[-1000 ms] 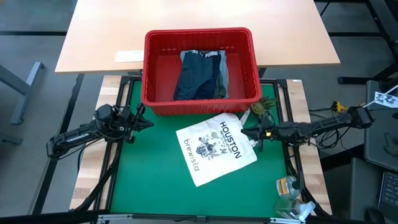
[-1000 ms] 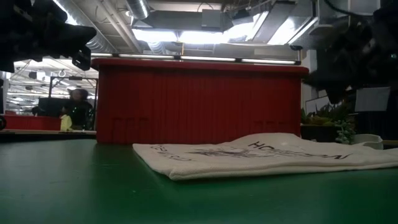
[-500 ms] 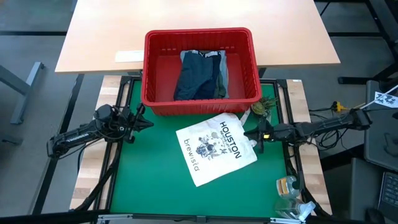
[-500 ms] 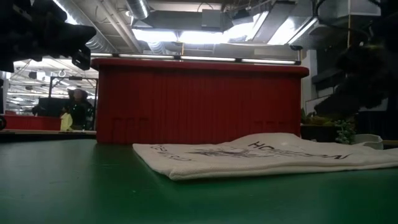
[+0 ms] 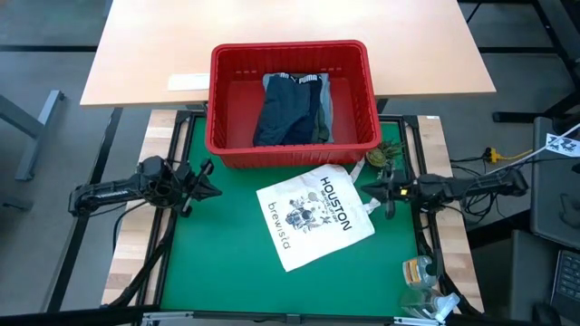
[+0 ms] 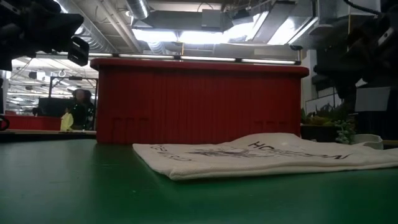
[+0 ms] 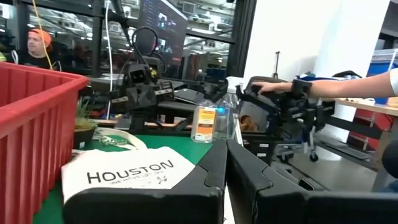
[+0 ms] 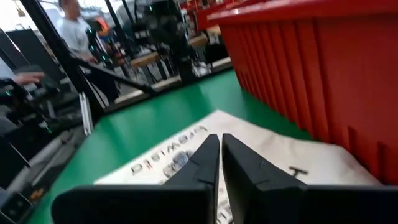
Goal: Fold Laundry from Bin
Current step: Return to home position
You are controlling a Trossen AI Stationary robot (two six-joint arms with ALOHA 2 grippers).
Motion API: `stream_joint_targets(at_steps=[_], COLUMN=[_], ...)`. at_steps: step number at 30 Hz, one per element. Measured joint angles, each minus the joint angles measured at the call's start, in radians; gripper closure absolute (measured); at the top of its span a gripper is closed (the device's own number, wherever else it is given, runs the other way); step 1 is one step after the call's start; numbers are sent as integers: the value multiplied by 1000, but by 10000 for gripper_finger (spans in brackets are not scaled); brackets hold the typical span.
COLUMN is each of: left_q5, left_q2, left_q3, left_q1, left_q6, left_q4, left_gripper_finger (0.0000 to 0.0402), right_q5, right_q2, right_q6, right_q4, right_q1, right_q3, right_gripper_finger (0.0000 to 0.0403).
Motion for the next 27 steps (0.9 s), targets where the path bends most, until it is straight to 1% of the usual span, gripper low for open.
stream_joint_targets(at_steps=[11,19,27], left_q5=[0,0,0], left_q2=[0,0,0], left_q3=[0,0,0], left_q1=[0,0,0], left_q6=[0,0,0], left_q4=[0,0,0], left_gripper_finger=[399,399,399], right_q5=[-7,-14,-14], right_q2=[-158,-156,-157], right_q6=[0,-1,-1], right_q4=[-10,-14,-15], right_q1=[0,-34,-33], right_q3=[0,0,0], right_gripper_finger=[381,381,381])
